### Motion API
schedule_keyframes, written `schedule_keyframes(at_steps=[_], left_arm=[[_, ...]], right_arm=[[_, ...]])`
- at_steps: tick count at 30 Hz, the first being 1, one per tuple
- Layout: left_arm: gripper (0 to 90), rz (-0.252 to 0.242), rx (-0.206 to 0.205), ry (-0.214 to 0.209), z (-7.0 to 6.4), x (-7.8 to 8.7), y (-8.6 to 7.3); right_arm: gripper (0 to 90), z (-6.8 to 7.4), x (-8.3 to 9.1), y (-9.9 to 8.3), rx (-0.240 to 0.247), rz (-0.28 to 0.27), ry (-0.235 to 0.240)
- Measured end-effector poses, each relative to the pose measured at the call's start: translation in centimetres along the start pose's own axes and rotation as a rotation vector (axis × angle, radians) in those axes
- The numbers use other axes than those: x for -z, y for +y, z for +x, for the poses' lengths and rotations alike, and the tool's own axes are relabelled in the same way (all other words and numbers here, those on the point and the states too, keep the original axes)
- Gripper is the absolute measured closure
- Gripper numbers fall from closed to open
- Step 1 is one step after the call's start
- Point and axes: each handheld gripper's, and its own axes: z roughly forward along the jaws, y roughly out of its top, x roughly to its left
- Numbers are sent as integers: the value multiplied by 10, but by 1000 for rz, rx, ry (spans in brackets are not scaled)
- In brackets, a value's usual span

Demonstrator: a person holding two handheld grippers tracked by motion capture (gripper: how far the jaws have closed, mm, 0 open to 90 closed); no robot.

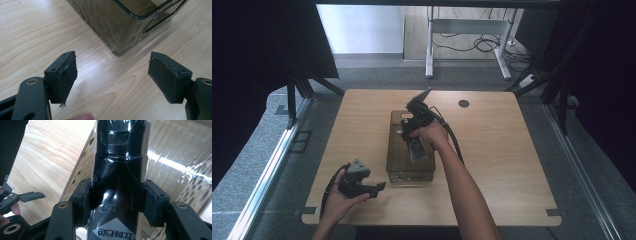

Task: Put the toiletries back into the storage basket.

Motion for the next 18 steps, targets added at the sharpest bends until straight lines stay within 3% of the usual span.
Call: schedule_keyframes(at_steps=[18], left_arm=[[236, 0, 2, 2, 2, 0, 0]], right_arm=[[466, 1, -25, 3, -39, 11, 3]])
